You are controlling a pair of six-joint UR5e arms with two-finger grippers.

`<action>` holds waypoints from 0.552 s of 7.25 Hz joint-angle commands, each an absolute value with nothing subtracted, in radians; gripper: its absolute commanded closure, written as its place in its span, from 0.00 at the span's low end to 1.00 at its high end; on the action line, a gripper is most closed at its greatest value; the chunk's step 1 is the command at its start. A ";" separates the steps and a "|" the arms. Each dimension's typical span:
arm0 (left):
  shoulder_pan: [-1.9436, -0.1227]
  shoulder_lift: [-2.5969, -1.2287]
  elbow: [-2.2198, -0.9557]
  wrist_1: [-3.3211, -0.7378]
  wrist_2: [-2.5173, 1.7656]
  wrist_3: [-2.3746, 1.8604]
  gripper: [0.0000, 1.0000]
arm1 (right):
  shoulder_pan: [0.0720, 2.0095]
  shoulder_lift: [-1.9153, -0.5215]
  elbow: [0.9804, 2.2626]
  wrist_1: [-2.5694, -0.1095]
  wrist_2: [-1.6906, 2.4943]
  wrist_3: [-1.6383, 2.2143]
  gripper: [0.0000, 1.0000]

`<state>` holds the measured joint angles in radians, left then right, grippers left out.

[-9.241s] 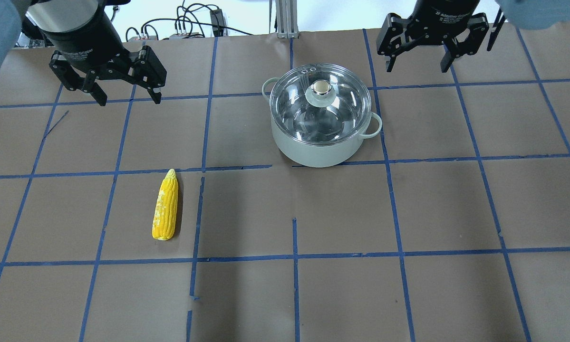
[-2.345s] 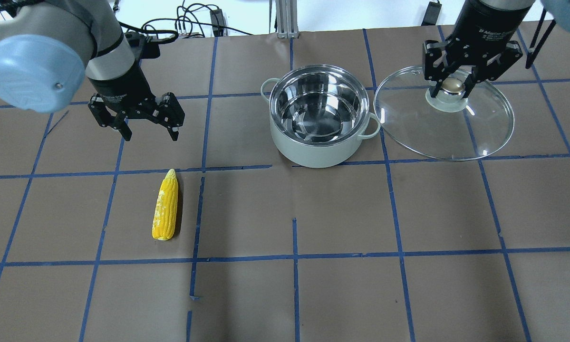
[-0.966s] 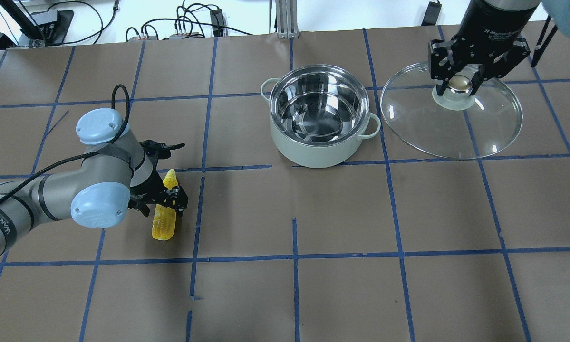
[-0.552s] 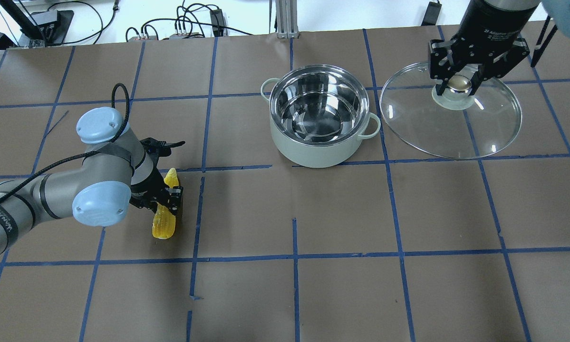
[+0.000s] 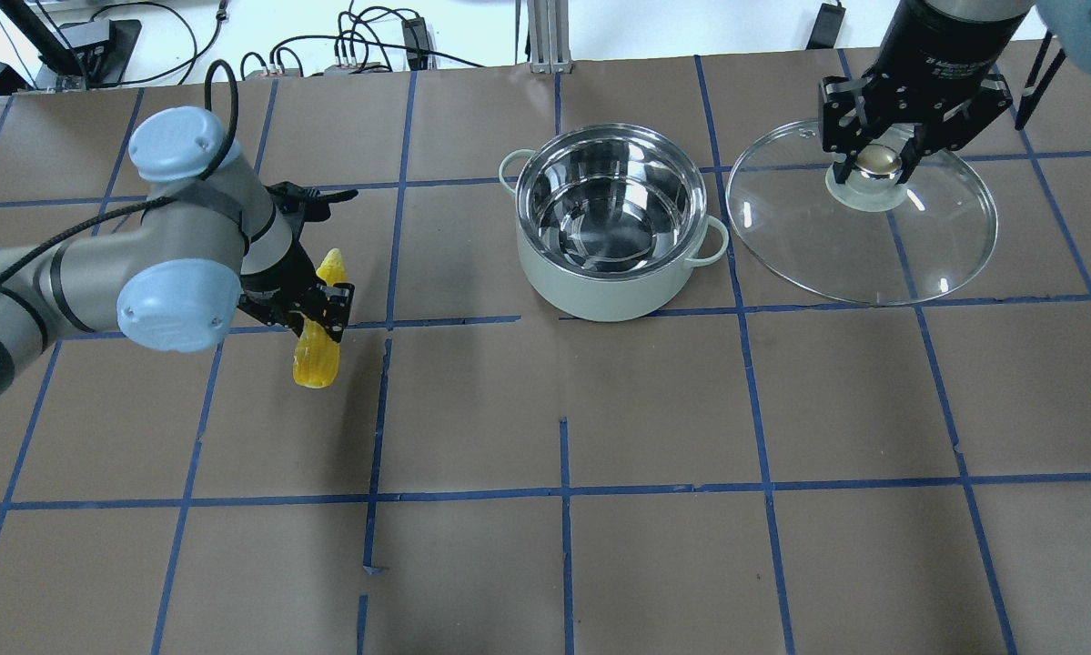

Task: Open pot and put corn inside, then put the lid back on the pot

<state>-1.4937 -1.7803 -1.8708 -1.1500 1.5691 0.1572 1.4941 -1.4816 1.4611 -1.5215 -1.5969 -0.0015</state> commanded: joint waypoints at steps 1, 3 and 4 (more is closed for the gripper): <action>-1.566 -1.834 -1.656 -1.297 1.534 0.100 0.85 | 1.494 -1.482 1.462 -1.523 -1.597 -0.002 0.57; -1.659 -1.883 -1.510 -1.324 1.401 -0.128 0.85 | 1.494 -1.482 1.462 -1.523 -1.595 -0.002 0.57; -1.724 -1.925 -1.456 -1.322 1.393 -0.218 0.85 | 1.494 -1.482 1.462 -1.523 -1.595 -0.002 0.57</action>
